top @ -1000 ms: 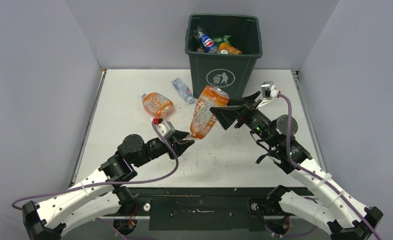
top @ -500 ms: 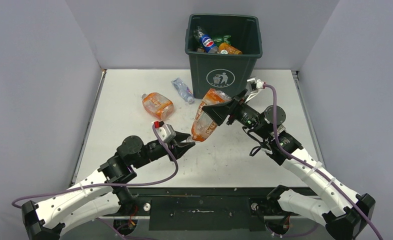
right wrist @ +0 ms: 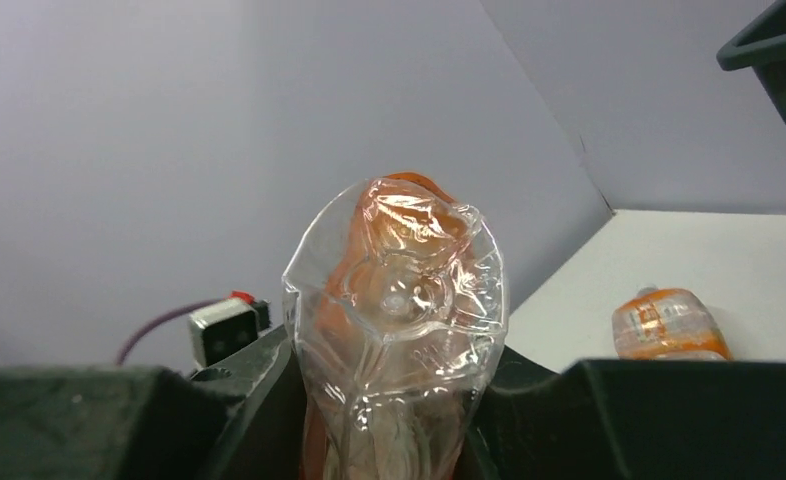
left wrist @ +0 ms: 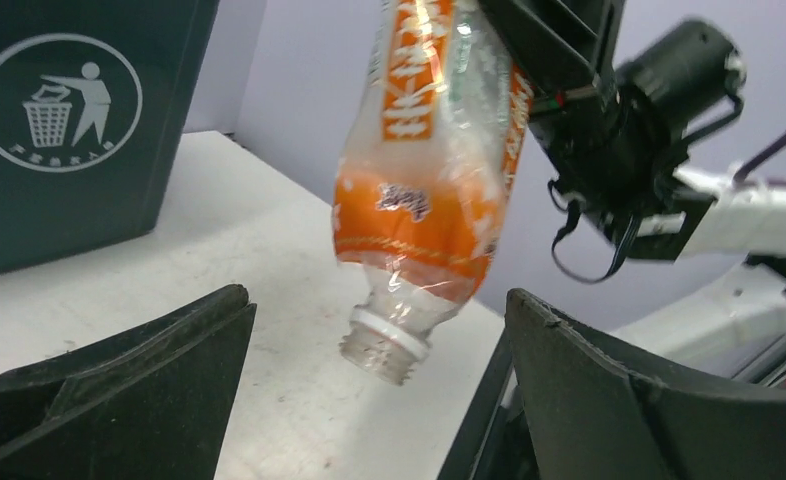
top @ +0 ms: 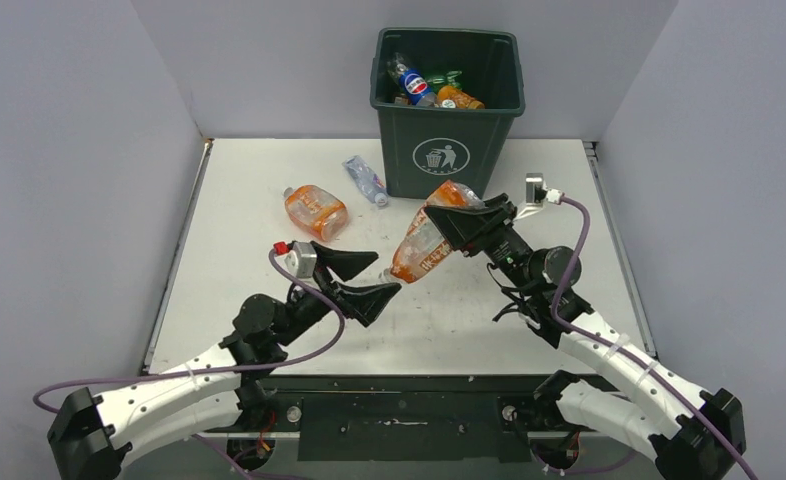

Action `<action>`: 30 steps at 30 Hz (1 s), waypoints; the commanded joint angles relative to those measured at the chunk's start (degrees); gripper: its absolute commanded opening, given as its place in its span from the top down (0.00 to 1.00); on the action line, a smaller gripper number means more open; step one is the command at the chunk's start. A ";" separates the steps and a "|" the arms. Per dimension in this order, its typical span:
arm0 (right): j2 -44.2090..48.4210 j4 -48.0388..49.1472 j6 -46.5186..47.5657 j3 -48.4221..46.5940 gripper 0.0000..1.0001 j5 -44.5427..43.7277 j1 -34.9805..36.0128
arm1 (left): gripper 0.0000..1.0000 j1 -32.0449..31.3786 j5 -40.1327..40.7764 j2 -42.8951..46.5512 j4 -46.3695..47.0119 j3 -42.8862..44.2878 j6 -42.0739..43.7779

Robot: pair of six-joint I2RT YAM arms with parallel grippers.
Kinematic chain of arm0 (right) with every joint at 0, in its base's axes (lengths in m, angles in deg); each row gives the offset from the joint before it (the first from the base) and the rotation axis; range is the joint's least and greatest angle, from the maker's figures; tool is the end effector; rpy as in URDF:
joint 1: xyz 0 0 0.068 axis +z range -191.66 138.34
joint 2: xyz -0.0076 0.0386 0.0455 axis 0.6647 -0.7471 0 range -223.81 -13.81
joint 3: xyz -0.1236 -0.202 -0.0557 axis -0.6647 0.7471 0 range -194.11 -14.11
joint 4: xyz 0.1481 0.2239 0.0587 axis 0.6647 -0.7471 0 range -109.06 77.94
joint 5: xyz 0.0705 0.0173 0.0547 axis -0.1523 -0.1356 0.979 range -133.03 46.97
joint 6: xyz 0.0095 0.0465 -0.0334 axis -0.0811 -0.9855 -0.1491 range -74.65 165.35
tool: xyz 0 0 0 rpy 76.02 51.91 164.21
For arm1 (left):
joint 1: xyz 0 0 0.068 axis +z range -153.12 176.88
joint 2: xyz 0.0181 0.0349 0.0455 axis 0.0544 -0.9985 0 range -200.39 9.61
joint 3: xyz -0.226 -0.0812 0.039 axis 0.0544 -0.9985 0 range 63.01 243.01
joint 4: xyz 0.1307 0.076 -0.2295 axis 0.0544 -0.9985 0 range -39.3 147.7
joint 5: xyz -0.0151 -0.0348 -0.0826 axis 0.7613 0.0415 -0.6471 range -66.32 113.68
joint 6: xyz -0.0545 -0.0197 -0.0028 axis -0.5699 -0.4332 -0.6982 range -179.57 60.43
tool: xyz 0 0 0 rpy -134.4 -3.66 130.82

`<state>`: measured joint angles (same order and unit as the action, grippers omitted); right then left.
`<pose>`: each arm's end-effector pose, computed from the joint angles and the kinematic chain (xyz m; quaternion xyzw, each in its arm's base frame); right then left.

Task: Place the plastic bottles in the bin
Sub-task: Pick up the plastic bottle at the center of the board.

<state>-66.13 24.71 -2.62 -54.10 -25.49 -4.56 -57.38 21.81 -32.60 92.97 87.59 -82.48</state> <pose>0.1892 0.1589 0.3486 -0.0769 0.5448 0.6226 0.5565 0.1287 -0.1814 0.2839 0.1721 0.5648 -0.5109 0.6248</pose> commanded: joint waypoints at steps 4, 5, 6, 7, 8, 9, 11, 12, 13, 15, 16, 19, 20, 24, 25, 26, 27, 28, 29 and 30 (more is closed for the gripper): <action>-4.79 31.98 -13.32 3.68 0.87 -2.41 -0.48 | 0.04 -0.16 2.03 -8.57 35.39 -2.36 -19.87; -5.37 32.66 -14.02 3.58 0.89 -1.38 -0.57 | 0.04 -0.12 -0.09 -8.32 36.17 -2.34 -18.36; -5.40 33.12 -14.57 3.75 0.90 -0.88 -0.66 | 0.04 -0.06 -1.22 -7.20 35.81 -2.45 -16.56; -4.98 33.62 -15.16 4.26 0.92 -0.92 -0.85 | 0.04 -0.06 -1.52 -5.59 34.56 -2.74 -15.17; -4.07 34.53 -15.36 5.32 0.94 -1.97 -1.24 | 0.04 -0.06 -1.31 -2.60 33.12 -3.40 -14.28; -2.97 35.85 -15.40 6.67 0.94 -3.98 -1.32 | 0.04 -0.06 -0.51 -0.34 32.18 -4.19 -13.61; -1.38 39.57 -15.35 9.37 0.95 -9.05 -1.21 | 0.04 -0.06 2.17 1.89 33.00 -6.14 -14.95; -1.64 41.57 -15.57 10.16 0.95 -10.40 -1.08 | 0.04 -0.06 3.02 1.60 35.24 -7.38 -16.57; -2.54 43.78 -15.95 10.56 0.95 -10.95 -1.07 | 0.04 -0.06 2.45 0.36 38.18 -7.85 -18.28; -4.87 47.60 -16.92 10.75 0.95 -11.64 -0.67 | 0.04 -0.10 0.11 -4.37 44.31 -7.35 -22.35; -6.18 50.06 -17.03 10.87 0.95 -12.29 -0.04 | 0.04 -0.18 -1.22 -7.21 47.26 -6.57 -24.59; -8.99 54.11 -15.72 9.38 0.94 -11.06 1.58 | 0.04 -0.37 -4.35 -15.83 56.66 -3.67 -30.29; -9.14 54.07 -14.95 9.03 0.94 -10.78 1.99 | 0.04 -0.40 -4.28 -17.83 58.51 -2.79 -31.83; -6.31 50.58 -9.58 8.72 0.94 -12.41 3.57 | 0.04 -1.45 -2.44 -22.04 58.78 0.20 -35.27; -5.66 49.57 -8.62 8.77 0.94 -12.50 3.71 | 0.04 -2.09 -1.82 -22.69 58.84 0.69 -35.12; -5.08 48.78 -7.76 8.76 0.94 -12.54 3.84 | 0.04 -2.82 -1.30 -23.15 58.83 1.18 -34.58; -4.74 48.08 -7.15 8.78 0.93 -12.49 3.88 | 0.04 -3.60 -0.57 -23.53 58.83 1.58 -33.45; -4.65 47.64 -6.88 8.83 0.93 -12.23 3.98 | 0.04 -4.41 0.00 -23.83 58.85 2.13 -32.36; -4.75 47.69 -6.80 8.91 0.93 -11.92 4.16 | 0.04 -5.09 0.45 -24.07 58.86 2.81 -31.28; -5.02 47.83 -6.86 9.09 0.93 -11.55 4.38 | 0.04 -5.66 0.92 -24.34 58.86 3.56 -30.33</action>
<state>-72.27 70.13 -12.65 -43.25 -37.14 -1.00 -60.83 20.80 -56.45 141.56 86.69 -114.42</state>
